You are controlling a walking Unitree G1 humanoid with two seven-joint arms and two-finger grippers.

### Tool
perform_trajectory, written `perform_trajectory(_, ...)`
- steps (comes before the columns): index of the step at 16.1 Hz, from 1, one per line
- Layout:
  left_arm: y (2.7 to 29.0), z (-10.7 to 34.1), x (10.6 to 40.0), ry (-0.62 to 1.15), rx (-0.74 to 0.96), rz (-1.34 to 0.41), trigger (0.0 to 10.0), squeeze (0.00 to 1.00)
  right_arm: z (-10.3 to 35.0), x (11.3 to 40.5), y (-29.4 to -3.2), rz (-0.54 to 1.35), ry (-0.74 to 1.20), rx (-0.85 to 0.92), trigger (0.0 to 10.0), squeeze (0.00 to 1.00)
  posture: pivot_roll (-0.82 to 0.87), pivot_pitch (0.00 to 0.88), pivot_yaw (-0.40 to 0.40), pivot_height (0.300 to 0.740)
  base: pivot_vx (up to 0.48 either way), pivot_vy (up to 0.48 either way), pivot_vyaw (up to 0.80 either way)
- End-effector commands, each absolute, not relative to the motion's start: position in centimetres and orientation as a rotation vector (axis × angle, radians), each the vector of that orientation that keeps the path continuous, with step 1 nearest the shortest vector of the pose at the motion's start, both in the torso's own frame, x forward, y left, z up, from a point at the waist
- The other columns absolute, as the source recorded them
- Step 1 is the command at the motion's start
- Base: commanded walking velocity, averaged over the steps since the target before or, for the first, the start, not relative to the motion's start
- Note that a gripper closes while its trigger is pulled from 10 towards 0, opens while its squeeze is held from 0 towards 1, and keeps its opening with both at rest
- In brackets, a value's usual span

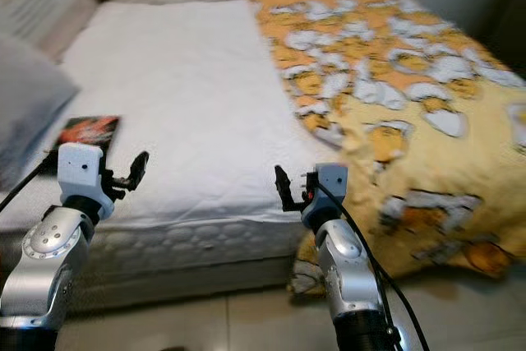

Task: Clean up the room

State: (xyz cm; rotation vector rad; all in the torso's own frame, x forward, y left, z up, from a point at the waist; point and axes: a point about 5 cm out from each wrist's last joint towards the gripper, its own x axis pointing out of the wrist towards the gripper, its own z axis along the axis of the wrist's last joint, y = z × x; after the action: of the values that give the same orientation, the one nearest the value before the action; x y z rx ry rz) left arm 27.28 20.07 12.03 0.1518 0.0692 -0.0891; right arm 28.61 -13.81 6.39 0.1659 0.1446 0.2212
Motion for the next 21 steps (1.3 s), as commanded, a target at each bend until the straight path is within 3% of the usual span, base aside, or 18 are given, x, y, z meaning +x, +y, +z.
perform_trajectory(1, 20.0, 11.7, 27.4, 0.077, 0.137, -0.09, 10.0, 0.42, 6.7, 28.8, -14.3, 0.213, 0.133, 0.158, 10.0, 0.0, -0.01, 0.0, 0.002, 0.74, 0.326, 0.0, 0.0)
perform_trajectory(19, 19.4, 11.4, 27.1, 0.091, 0.126, -0.119, 10.0, 0.38, 5.9, 28.9, -14.8, 0.239, 0.199, 0.045, 10.0, 0.0, -0.01, 0.0, -0.012, 0.74, 0.308, 0.0, 0.0)
perform_trajectory(20, 18.9, 11.3, 26.9, 0.102, 0.14, -0.168, 10.0, 0.38, 5.2, 28.9, -15.0, 0.234, 0.254, 0.012, 10.0, 1.0, 0.0, 0.0, -0.023, 0.74, 0.0, 0.0, 0.0)
perform_trajectory(21, 18.3, 11.3, 26.6, 0.114, 0.16, -0.233, 10.0, 0.36, 4.6, 29.1, -15.5, 0.202, 0.309, -0.012, 10.0, 1.0, 0.01, 0.0, -0.031, 0.74, 0.0, 0.0, 0.0)
